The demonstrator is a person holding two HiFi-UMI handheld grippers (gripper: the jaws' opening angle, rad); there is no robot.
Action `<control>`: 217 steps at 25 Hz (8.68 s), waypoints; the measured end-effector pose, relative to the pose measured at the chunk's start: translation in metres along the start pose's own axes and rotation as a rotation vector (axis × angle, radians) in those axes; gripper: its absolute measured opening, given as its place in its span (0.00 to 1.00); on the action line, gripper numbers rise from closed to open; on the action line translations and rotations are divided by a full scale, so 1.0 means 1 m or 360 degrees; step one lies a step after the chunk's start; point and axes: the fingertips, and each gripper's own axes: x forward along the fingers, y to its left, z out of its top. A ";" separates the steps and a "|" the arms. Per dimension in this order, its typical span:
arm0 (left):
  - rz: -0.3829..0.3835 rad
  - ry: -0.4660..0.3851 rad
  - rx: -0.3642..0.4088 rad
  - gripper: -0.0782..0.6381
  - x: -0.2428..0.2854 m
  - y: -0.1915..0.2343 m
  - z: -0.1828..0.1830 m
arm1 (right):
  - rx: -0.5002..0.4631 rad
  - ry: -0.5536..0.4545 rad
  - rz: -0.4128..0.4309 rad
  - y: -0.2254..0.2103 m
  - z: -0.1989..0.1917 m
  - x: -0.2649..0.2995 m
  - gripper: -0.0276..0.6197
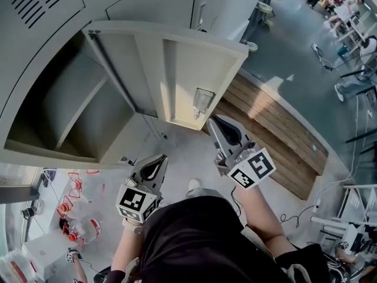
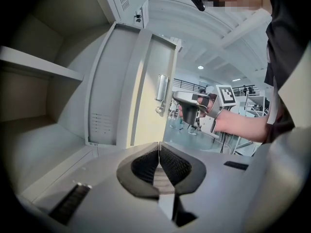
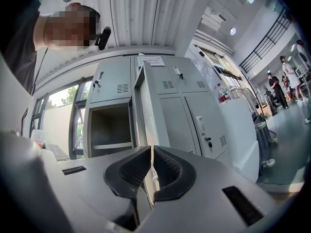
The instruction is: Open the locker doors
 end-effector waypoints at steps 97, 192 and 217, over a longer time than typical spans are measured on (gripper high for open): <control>0.1021 -0.0507 0.0194 0.14 -0.282 0.126 0.167 | -0.0209 -0.0326 0.1150 0.409 0.394 0.236 0.35; 0.0161 -0.0296 0.0377 0.14 0.070 0.004 0.211 | -0.0134 -0.0546 0.0353 -0.079 0.437 0.118 0.22; 0.0712 -0.0307 0.0183 0.14 0.069 0.055 0.211 | -0.0191 -0.0398 0.0600 -0.167 0.471 0.296 0.47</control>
